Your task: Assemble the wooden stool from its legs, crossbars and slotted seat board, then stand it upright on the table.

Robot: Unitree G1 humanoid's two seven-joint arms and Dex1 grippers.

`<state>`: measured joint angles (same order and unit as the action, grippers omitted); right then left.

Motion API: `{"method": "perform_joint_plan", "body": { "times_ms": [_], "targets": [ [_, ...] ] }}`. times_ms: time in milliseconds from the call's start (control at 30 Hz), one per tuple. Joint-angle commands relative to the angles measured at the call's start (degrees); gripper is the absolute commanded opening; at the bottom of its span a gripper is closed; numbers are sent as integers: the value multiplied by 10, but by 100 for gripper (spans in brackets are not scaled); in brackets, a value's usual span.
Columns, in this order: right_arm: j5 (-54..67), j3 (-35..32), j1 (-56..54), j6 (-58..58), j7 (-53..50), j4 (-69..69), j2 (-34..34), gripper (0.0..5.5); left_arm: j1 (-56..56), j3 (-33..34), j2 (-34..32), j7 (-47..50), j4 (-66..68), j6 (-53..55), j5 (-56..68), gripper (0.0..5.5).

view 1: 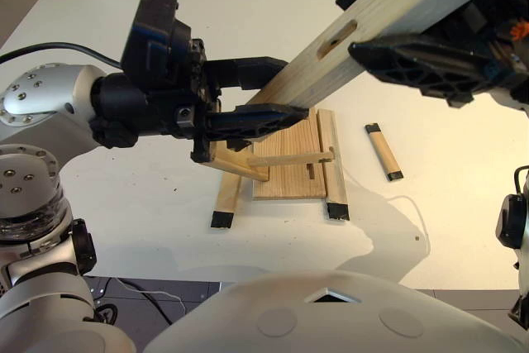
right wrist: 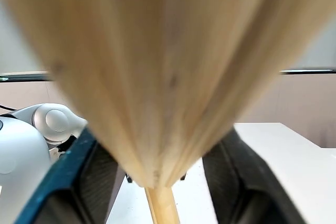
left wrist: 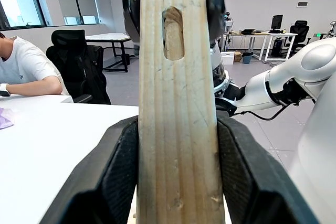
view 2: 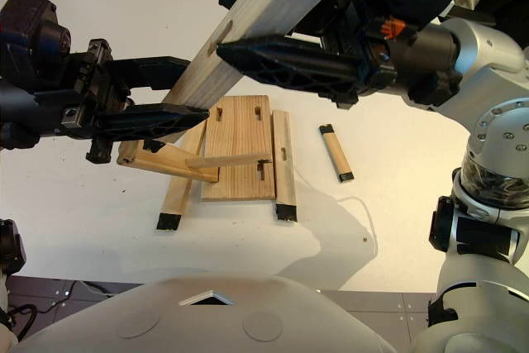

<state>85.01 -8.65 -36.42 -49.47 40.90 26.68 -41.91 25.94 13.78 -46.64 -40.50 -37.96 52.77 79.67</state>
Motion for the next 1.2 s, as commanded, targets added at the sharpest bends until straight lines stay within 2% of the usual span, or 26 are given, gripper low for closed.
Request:
{"method": "perform_joint_plan", "body": {
  "times_ms": [33,233,467,500,667,800,900,1000,1200],
  "targets": [
    [-9,1,-22,-13,-2,1,-15,205,12,-14,-5,7,-1,-9,2,202],
    [-41,-8,32,-8,13,29,-34,205,31,-13,1,30,22,-23,5,202],
    [-51,-4,33,11,8,15,-27,206,39,-7,9,70,44,-24,23,202],
    [-51,-6,31,15,6,11,-26,206,42,-8,13,70,44,-28,23,239],
    [-71,-18,16,31,-16,-7,-14,203,69,-17,36,122,64,-48,17,322],
    [-160,-27,9,57,22,-40,-48,203,65,-16,34,112,92,-50,-1,325],
    [-257,-29,49,97,88,-66,-96,203,54,-10,31,114,125,-65,-59,325],
    [-308,-32,117,124,149,-89,-114,203,23,-16,15,101,161,-98,-159,325],
    [-411,4,255,205,241,-57,-117,203,-118,-64,-36,-12,239,-235,-389,325]
  ]
}}
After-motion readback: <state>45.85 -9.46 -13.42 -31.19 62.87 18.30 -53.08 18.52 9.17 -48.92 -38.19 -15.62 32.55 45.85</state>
